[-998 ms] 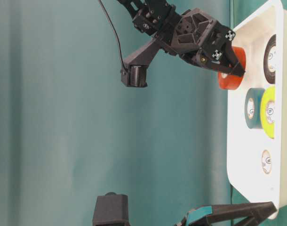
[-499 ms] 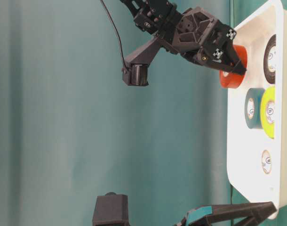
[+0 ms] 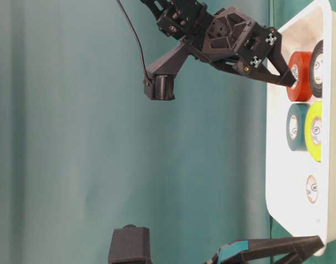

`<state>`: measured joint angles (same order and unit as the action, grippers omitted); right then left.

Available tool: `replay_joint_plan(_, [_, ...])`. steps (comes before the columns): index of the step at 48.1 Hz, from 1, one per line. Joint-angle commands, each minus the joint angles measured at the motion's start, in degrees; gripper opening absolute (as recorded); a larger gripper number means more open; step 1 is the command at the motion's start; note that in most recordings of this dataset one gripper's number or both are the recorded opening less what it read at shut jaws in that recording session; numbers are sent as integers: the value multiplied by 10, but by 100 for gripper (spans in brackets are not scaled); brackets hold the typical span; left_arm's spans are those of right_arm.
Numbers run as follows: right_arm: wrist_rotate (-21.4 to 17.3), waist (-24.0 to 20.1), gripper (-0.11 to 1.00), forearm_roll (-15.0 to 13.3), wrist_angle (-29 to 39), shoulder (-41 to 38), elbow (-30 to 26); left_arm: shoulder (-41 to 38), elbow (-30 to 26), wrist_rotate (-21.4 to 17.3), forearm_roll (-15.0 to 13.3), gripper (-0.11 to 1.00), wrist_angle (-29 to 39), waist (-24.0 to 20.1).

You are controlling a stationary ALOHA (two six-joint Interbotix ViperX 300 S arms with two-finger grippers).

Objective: Put the tape alternately from left to right into the white case.
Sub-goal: 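Release the red roll and withdraw the right gripper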

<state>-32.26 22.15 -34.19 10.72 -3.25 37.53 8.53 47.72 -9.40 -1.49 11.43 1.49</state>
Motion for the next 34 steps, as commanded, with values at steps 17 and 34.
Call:
replay_joint_plan(17, [-1,-16,78,1,-7,24,6,13,-9,1,0,97,-3,1])
replay_joint_plan(34, [-1,-114,78,0,-33,82,32,13,-9,1,-1,97,-2,1])
